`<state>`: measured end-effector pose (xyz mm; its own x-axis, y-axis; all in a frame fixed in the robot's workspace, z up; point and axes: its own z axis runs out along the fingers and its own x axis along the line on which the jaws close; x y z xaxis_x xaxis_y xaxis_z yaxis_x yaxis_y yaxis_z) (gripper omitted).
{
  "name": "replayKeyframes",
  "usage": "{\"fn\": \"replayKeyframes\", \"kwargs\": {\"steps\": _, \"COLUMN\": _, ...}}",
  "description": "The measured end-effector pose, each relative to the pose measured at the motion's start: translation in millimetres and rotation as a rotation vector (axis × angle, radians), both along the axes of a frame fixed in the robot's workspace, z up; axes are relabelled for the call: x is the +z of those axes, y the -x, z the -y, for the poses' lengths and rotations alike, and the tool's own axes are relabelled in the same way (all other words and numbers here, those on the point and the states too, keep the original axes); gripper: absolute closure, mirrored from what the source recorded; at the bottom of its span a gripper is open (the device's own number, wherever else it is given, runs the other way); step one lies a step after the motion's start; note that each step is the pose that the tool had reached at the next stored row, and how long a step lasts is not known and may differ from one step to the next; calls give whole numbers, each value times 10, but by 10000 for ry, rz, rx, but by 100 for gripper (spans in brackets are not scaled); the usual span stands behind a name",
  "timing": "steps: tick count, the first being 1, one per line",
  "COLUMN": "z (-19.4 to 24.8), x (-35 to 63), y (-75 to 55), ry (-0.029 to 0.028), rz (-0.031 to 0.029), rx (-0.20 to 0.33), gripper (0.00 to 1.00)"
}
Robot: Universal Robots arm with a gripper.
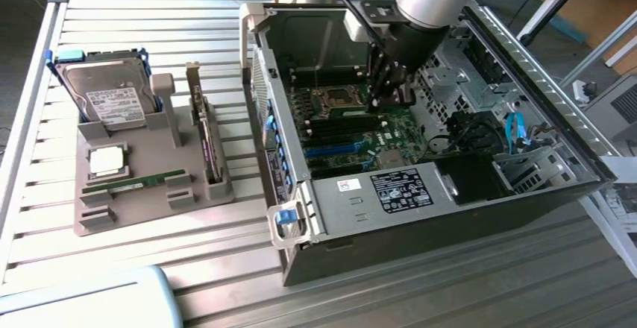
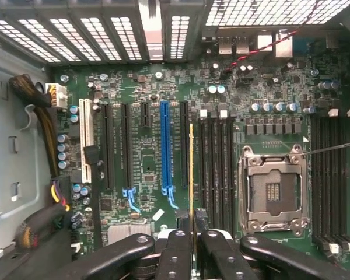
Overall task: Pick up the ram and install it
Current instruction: 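Insert the ram into the slot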
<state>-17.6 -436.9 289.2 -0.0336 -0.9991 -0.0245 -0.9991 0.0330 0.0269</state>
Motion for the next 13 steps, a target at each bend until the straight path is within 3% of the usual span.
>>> {"fn": "replayKeyframes", "kwargs": {"steps": 8, "z": -21, "x": -107, "y": -1, "ry": -1, "rz": 0, "rx": 516, "gripper": 87}}
{"fn": "replayKeyframes", "kwargs": {"steps": 13, "z": -70, "x": -170, "y": -8, "ry": -1, "rz": 0, "rx": 607, "gripper": 87}}
